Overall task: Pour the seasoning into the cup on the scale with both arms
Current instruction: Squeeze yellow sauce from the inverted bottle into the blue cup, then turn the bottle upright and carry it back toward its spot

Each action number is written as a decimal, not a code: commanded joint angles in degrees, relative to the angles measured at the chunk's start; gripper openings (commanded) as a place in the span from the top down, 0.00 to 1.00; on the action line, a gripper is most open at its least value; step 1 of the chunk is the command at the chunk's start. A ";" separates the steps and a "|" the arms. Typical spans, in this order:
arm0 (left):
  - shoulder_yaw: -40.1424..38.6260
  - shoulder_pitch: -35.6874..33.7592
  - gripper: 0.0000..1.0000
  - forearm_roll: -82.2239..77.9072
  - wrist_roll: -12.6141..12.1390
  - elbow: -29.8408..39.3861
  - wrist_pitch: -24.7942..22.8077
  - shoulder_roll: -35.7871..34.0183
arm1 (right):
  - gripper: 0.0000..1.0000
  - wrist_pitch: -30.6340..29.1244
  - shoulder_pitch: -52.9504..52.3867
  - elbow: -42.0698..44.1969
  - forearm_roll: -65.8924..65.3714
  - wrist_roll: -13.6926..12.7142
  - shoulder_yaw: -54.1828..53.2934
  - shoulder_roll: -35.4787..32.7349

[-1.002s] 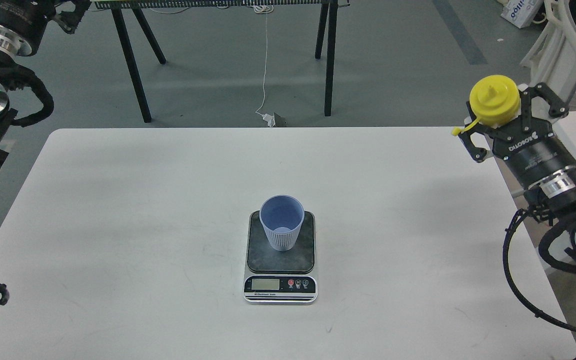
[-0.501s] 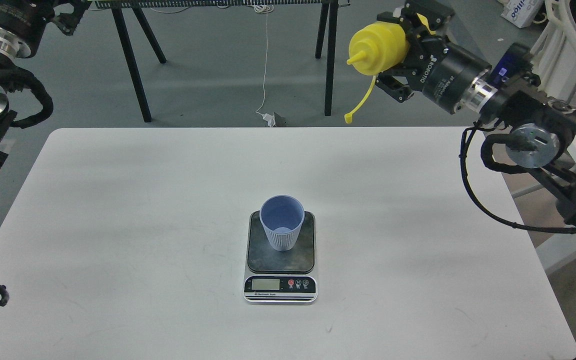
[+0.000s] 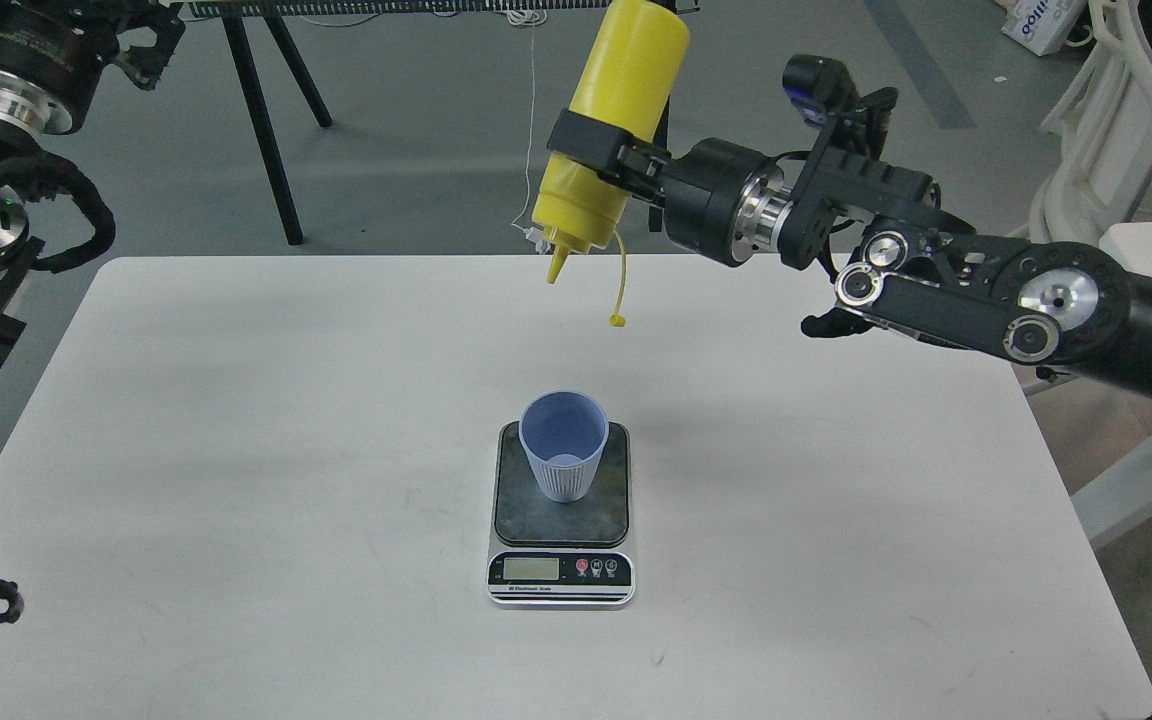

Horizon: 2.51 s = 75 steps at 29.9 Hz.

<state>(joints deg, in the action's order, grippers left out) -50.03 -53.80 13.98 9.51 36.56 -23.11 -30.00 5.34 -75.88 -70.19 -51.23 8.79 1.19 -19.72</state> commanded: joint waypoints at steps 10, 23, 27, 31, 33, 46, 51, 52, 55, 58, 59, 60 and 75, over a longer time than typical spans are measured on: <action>0.02 0.80 0.00 0.00 0.07 0.01 0.00 0.03 | 0.60 5.11 -0.68 3.82 -12.75 -0.88 10.93 6.09; 0.02 0.80 0.00 0.00 0.07 0.01 0.08 -0.05 | 0.60 7.49 2.31 5.59 -18.03 -0.88 12.25 7.06; 0.10 0.80 0.00 0.00 0.07 0.01 0.00 -0.23 | 0.60 7.58 2.40 5.59 -17.85 -0.88 12.17 7.06; 0.19 0.80 0.00 -0.09 0.07 0.01 0.08 -0.23 | 0.60 7.58 3.02 5.59 -17.59 -0.88 12.08 7.06; 0.19 0.80 0.00 -0.09 0.07 0.01 0.08 -0.23 | 0.60 7.66 3.19 5.41 -16.54 -0.88 11.03 6.80; 0.45 0.63 0.00 -0.09 -0.37 0.36 0.08 -0.23 | 0.60 -5.05 10.57 2.07 12.88 -1.05 -12.16 -7.15; 0.54 0.71 0.00 -0.09 -0.46 0.36 -0.09 0.12 | 0.60 -14.37 16.97 2.42 28.61 -1.75 -22.71 -12.27; 0.63 0.80 0.00 -0.09 -0.46 0.44 -0.09 0.21 | 0.60 -16.66 18.73 2.51 32.65 -2.02 -24.47 -13.23; 0.37 3.08 0.00 -0.09 -0.29 2.20 -0.09 -0.23 | 0.60 -22.21 24.62 2.77 45.49 -2.20 -29.65 -15.26; 0.02 4.84 0.00 -0.09 -0.11 3.08 -0.09 -0.32 | 0.60 -25.63 29.72 3.04 54.36 -2.28 -34.40 -16.22; 0.02 4.93 0.00 -0.09 -0.11 2.99 -0.09 -0.32 | 0.60 -27.39 31.74 3.04 57.27 -2.28 -36.07 -16.84; 0.02 5.02 0.00 0.00 -0.11 2.91 -0.09 -0.32 | 0.60 -29.06 33.50 3.21 59.73 -2.37 -37.39 -17.11; 0.46 5.37 0.00 0.00 0.07 2.47 0.17 1.18 | 0.60 -33.34 61.98 6.82 83.83 -4.22 -51.64 -15.53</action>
<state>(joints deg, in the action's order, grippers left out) -49.54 -48.57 14.07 9.65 39.02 -22.94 -28.74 -28.00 -17.57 -64.54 27.90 5.48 -50.56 -35.91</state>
